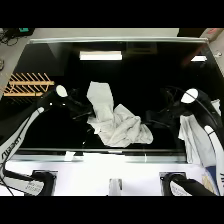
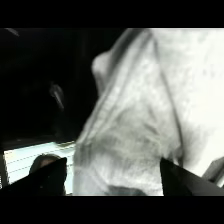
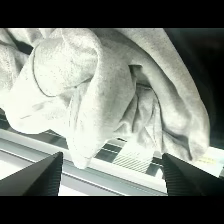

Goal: Fold the shirts.

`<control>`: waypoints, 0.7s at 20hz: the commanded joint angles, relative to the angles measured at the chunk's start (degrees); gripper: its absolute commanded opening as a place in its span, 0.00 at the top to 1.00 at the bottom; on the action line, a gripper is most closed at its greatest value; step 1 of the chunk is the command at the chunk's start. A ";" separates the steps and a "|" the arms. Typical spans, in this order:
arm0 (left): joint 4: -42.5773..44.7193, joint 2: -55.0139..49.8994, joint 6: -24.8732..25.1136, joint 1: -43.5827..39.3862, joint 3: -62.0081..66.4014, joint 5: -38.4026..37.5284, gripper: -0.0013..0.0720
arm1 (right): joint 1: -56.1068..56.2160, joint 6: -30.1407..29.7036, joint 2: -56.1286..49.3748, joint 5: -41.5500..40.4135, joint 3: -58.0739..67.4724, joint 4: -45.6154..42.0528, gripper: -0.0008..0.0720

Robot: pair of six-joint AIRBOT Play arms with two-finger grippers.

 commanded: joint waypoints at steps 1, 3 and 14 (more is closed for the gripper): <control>-1.84 -1.77 0.20 -1.73 -0.20 3.52 0.22 | 3.13 -2.51 -2.71 -1.90 -0.98 0.44 0.04; -1.84 -1.70 0.24 -1.86 -0.15 4.55 0.70 | 5.57 -3.15 -4.76 -5.49 -0.96 0.15 0.04; -1.14 8.94 7.50 -1.18 0.52 4.50 0.93 | 7.04 -2.25 -11.85 -7.96 0.52 2.27 0.95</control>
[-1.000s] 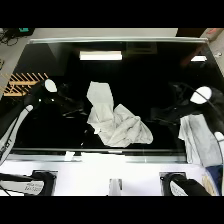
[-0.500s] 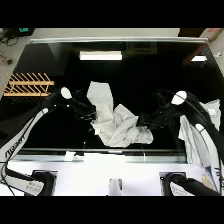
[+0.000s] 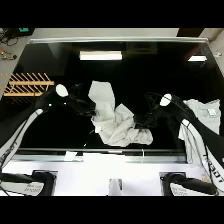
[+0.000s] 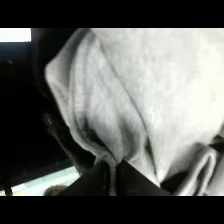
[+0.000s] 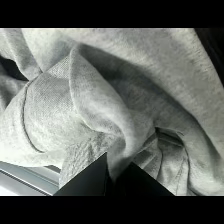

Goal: Fold the shirts.

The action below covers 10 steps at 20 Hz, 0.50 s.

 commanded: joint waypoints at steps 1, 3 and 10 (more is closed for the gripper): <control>2.05 6.67 2.14 0.87 1.70 0.15 0.93 | 0.02 -1.31 0.63 2.91 2.86 -1.42 0.95; 7.23 12.11 4.24 1.60 6.51 0.15 0.93 | 0.02 -2.47 4.85 5.62 9.60 -5.42 0.95; 27.19 29.07 -1.68 4.42 48.06 2.89 0.93 | 0.02 -1.31 27.76 -4.92 46.01 -21.14 0.95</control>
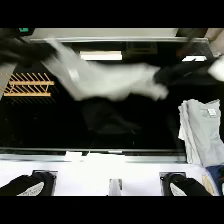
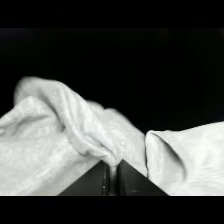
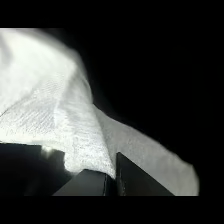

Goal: Fold the shirts.

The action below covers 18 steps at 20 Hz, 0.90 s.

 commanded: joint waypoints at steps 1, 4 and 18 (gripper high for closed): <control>6.05 7.13 -5.27 0.94 20.41 6.12 0.93 | 0.00 2.49 11.26 -7.39 13.88 -4.61 0.95; -0.61 13.53 -5.97 0.90 19.45 20.46 0.93 | 0.00 9.01 17.51 -3.91 14.27 -1.88 0.95; 0.04 4.13 -0.31 0.92 -19.10 -6.69 0.93 | 0.07 12.72 12.26 25.38 -20.98 1.81 0.95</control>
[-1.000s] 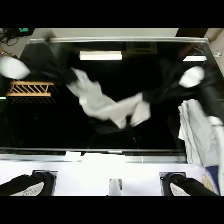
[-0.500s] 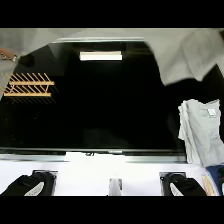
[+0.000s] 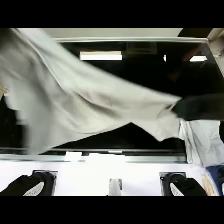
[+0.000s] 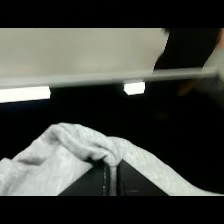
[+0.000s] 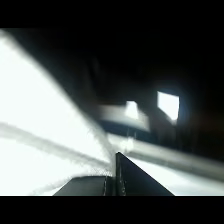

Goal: Fold the shirts.

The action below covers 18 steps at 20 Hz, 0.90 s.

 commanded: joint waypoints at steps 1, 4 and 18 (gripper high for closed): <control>-2.43 -6.40 0.55 -0.04 -17.66 -4.50 0.93 | 0.04 0.26 -0.33 -3.85 -20.11 1.22 0.95; -9.86 -14.49 -0.59 -0.04 -32.22 2.10 0.93 | 0.04 3.56 -0.31 -8.35 -34.49 6.80 0.95; -5.09 -18.14 1.81 14.91 -24.39 -21.33 0.29 | 0.04 2.86 0.22 -13.66 -38.80 10.08 0.95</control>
